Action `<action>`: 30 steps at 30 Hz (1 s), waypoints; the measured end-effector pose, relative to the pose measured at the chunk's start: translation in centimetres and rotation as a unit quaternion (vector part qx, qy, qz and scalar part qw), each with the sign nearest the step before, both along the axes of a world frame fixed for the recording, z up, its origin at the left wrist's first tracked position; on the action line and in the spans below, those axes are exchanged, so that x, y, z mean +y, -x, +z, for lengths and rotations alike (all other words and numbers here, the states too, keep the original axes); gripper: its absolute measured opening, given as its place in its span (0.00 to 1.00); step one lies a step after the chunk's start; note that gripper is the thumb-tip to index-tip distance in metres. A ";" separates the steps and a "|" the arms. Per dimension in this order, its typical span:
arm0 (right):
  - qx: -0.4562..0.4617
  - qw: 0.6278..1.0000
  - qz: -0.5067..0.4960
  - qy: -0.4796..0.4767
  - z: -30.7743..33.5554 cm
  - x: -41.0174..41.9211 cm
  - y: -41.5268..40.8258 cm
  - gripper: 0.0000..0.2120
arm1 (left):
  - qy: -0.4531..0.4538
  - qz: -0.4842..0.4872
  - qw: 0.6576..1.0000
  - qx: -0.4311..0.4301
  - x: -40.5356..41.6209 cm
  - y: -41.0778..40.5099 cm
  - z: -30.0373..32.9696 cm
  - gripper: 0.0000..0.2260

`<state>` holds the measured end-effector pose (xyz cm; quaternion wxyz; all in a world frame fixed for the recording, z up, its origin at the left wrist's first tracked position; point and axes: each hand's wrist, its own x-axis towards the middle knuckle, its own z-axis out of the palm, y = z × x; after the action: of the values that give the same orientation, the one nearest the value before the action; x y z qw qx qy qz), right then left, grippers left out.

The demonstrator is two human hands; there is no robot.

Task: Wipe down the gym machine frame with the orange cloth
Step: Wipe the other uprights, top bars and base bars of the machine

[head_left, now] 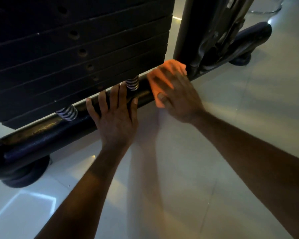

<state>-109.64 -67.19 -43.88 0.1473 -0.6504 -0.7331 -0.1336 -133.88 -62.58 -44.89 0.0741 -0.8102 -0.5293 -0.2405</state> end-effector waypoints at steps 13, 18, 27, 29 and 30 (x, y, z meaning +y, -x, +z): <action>0.092 0.993 -0.072 -0.016 1.2 -0.7 2.1 0.27 | 0.026 -0.005 1.000 -0.003 -1.9 0.4 1.2 0.26; 0.161 0.984 -0.071 0.030 2.5 -1.7 4.1 0.26 | 0.075 -0.023 0.997 -0.010 -2.2 0.7 3.0 0.27; 0.232 0.959 -0.096 0.127 10.7 -8.5 -1.8 0.20 | 0.198 -0.214 0.956 -0.025 -5.9 -2.5 8.0 0.22; 0.237 0.957 -0.124 0.115 11.3 -10.0 -4.4 0.20 | 0.200 -0.252 0.946 -0.046 -5.2 -5.1 9.4 0.22; 0.237 0.957 -0.133 0.102 11.1 -10.4 -5.6 0.19 | 0.199 -0.260 0.943 -0.056 -4.9 -6.6 9.9 0.23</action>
<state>-104.02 -77.62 -32.77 0.2311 -0.7665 -0.5937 0.0813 -127.24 -67.46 -35.03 -0.1841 -0.9031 -0.3403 -0.1861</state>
